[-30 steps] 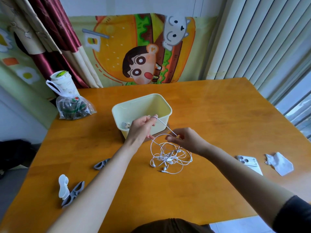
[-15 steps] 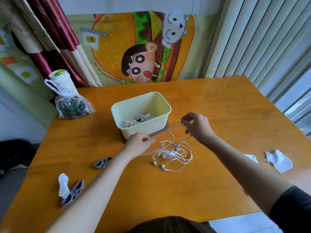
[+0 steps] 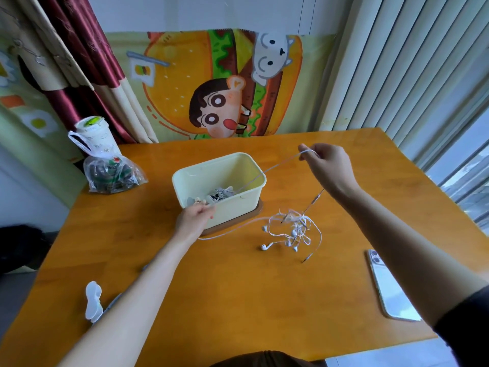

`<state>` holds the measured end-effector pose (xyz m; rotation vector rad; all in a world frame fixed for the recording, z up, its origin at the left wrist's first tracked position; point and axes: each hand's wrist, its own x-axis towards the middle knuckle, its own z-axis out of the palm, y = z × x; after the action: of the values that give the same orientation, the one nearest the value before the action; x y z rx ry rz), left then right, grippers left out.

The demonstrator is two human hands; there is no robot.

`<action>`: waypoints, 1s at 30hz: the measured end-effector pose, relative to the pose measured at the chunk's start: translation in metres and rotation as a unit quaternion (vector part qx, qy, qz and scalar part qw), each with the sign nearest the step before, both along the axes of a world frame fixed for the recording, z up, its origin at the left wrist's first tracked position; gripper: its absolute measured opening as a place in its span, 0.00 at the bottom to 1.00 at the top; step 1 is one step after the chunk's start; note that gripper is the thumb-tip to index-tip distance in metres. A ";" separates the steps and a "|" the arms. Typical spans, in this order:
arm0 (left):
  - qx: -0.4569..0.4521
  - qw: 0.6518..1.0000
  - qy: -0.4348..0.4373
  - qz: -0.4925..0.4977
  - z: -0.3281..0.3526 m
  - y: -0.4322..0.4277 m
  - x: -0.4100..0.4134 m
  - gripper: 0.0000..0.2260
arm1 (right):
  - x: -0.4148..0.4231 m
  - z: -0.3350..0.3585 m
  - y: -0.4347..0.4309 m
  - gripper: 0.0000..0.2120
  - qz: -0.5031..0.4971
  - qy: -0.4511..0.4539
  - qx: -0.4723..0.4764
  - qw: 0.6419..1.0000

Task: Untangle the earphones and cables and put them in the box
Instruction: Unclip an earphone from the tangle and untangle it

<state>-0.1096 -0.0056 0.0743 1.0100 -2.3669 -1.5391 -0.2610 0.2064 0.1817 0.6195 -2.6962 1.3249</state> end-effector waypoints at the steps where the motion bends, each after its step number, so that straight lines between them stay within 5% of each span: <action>1: 0.005 1.000 -0.013 -0.028 0.002 0.001 0.000 0.09 | 0.001 0.007 -0.003 0.15 0.011 0.017 -0.004 1.000; 6: 0.047 0.992 0.016 -0.118 0.021 0.022 -0.013 0.05 | 0.015 0.017 -0.027 0.14 0.080 0.039 0.003 0.996; 10: 0.041 0.990 0.091 -0.103 0.034 0.032 -0.019 0.11 | 0.024 -0.001 -0.034 0.05 0.163 0.004 0.108 0.981; 14: -0.006 0.985 0.103 -0.140 0.045 0.039 -0.024 0.12 | 0.039 -0.025 -0.037 0.25 0.253 -0.097 0.191 0.944; 17: -0.050 0.983 0.084 -0.154 0.048 0.043 -0.028 0.12 | 0.049 -0.025 -0.040 0.27 0.281 -0.100 0.169 0.939; 23: -0.045 0.985 0.043 -0.164 0.030 0.035 -0.021 0.14 | 0.050 -0.019 -0.027 0.03 0.305 -0.100 0.138 0.937; 27: -0.052 0.986 -0.025 -0.159 0.005 0.030 -0.015 0.13 | 0.050 -0.019 -0.019 0.08 0.306 -0.087 0.141 0.937; 30: -0.047 0.984 -0.073 -0.155 -0.014 0.024 -0.005 0.12 | 0.045 -0.019 -0.013 0.11 0.221 -0.053 0.092 0.970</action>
<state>-0.1144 0.0181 0.0604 0.7871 -2.7811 -1.4717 -0.2155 0.1936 0.1627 1.2655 -2.8994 1.2194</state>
